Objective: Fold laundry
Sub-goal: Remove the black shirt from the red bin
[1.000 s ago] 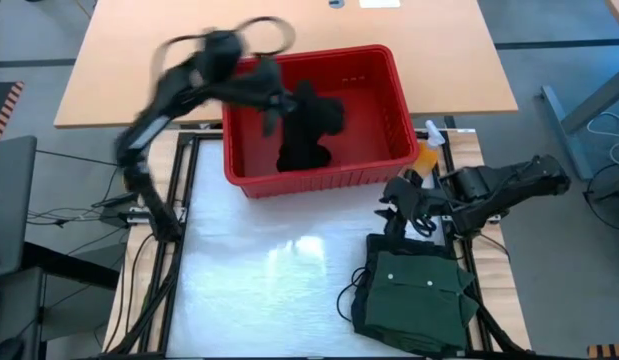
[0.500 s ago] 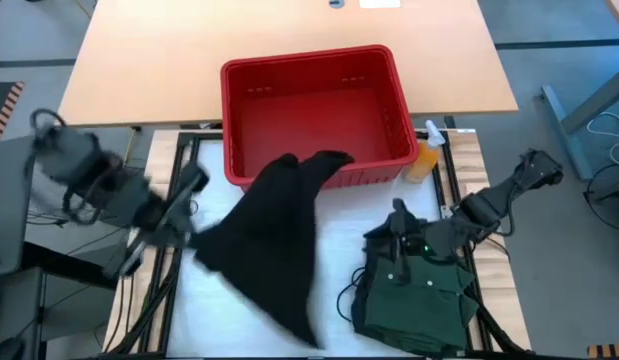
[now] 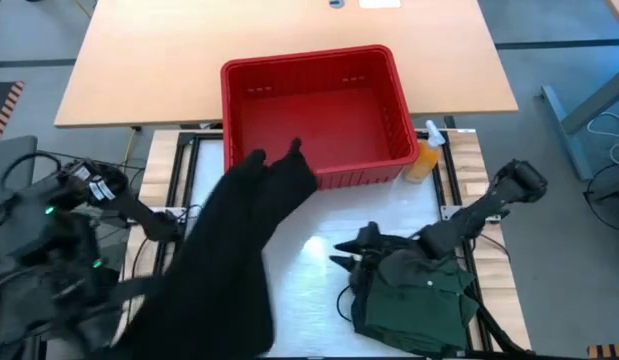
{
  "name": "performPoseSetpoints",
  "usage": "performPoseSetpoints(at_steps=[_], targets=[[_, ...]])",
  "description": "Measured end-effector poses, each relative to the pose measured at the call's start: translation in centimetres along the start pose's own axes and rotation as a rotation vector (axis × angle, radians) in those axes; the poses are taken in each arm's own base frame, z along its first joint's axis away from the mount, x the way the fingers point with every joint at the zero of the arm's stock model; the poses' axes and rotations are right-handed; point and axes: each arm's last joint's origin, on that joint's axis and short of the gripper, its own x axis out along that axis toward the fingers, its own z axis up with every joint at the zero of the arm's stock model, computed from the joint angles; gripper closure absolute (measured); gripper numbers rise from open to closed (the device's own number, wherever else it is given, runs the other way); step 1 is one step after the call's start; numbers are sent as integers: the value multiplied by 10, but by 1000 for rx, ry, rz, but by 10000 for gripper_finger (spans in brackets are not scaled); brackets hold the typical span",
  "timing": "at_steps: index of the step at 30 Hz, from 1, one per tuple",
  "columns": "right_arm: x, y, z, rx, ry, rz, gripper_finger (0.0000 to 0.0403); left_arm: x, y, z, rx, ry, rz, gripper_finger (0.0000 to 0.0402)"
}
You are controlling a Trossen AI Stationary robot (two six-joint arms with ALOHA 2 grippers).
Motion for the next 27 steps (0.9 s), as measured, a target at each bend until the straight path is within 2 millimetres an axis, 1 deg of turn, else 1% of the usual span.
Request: performPoseSetpoints(at_steps=[2,4,6,8,11,13,17,21,24,27], targets=[[17,-3,1,30,1,6,216,3,-11,2,19,-6,-42,401],[32,-6,4,64,4,28,216,2,-19,-1,14,48,-30,401],[45,-11,8,95,7,55,216,2,-26,-8,-32,138,32,401],[55,-15,12,121,22,91,216,4,-28,-17,-102,245,141,401],[67,-23,15,147,49,113,216,10,-25,-32,-203,345,302,401],[74,-29,17,175,50,91,216,15,-25,-39,-261,372,353,401],[93,-42,15,223,41,26,216,23,-25,-54,-373,425,445,401],[114,-66,17,258,26,-78,216,23,-24,-75,-456,541,653,401],[130,-86,22,284,-2,-131,216,22,-17,-95,-526,609,826,401],[142,-98,32,327,-81,-129,216,24,-10,-114,-632,666,925,401]])
